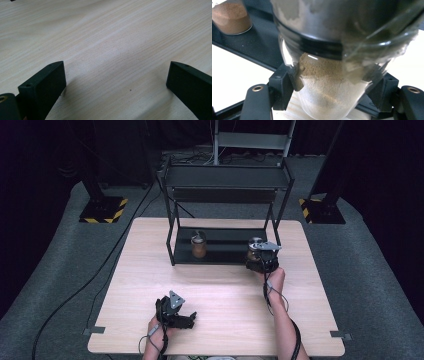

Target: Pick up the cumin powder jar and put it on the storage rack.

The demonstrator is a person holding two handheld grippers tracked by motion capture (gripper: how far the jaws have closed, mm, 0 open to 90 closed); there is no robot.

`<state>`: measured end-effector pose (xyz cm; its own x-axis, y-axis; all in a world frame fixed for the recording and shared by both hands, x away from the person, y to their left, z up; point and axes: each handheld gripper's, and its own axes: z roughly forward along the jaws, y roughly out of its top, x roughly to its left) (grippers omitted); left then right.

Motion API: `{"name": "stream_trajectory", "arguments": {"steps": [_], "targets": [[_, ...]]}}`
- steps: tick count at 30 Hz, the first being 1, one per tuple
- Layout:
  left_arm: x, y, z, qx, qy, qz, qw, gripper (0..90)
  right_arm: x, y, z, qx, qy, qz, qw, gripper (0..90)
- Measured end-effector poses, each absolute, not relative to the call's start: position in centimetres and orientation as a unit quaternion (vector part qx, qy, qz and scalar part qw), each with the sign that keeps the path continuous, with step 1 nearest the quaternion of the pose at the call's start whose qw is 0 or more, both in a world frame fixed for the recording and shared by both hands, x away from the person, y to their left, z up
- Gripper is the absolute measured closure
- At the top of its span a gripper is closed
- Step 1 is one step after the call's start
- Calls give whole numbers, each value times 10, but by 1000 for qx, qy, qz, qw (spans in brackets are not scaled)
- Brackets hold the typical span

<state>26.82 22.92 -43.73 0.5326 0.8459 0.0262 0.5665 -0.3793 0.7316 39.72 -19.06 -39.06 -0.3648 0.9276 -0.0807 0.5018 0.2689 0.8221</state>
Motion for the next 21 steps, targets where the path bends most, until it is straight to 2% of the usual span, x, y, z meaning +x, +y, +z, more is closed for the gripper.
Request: {"name": "stream_trajectory", "arguments": {"steps": [21], "targets": [[267, 228, -438, 805, 438, 206, 344, 23, 422, -193, -385, 496, 745, 357, 267, 303]]}}
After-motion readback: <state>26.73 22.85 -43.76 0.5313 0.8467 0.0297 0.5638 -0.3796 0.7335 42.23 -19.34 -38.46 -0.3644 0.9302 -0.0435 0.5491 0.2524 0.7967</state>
